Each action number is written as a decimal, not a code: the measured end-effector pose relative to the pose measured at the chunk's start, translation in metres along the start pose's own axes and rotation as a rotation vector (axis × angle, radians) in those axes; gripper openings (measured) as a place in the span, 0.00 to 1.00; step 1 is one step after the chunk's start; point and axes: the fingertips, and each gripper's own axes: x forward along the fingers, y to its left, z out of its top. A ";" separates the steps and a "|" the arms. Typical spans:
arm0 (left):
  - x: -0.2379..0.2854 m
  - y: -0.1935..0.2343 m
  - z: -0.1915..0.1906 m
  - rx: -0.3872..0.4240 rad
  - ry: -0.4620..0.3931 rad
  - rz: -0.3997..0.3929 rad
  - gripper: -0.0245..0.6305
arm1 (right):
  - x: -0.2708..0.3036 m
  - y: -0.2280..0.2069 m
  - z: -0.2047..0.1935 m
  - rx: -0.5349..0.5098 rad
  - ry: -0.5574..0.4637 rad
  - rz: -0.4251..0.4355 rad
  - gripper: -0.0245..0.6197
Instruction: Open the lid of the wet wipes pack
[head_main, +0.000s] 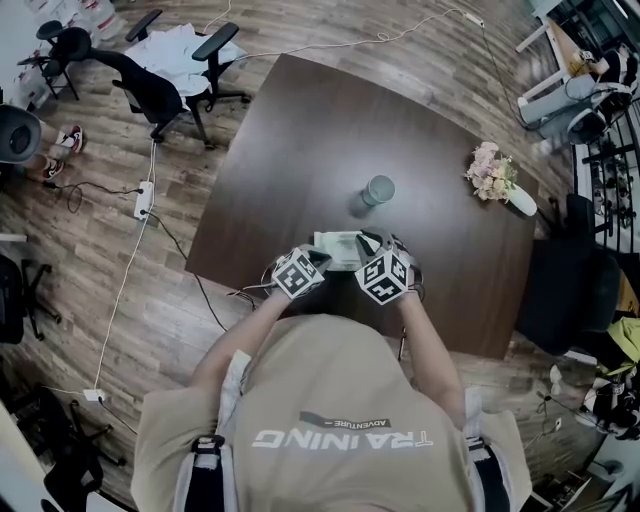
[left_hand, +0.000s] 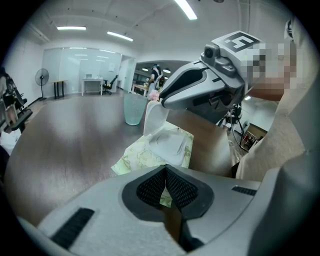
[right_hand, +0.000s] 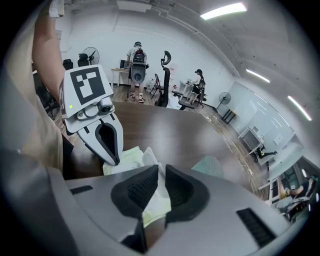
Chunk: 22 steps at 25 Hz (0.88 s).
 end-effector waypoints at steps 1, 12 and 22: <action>-0.001 -0.001 0.000 -0.002 0.004 0.000 0.05 | 0.001 -0.001 0.001 0.000 0.000 0.001 0.10; 0.005 0.004 -0.002 -0.008 0.011 0.008 0.05 | 0.017 -0.014 0.005 -0.004 -0.019 0.007 0.10; 0.001 0.002 0.003 -0.029 0.017 0.001 0.05 | 0.035 -0.021 0.005 -0.018 -0.025 0.047 0.10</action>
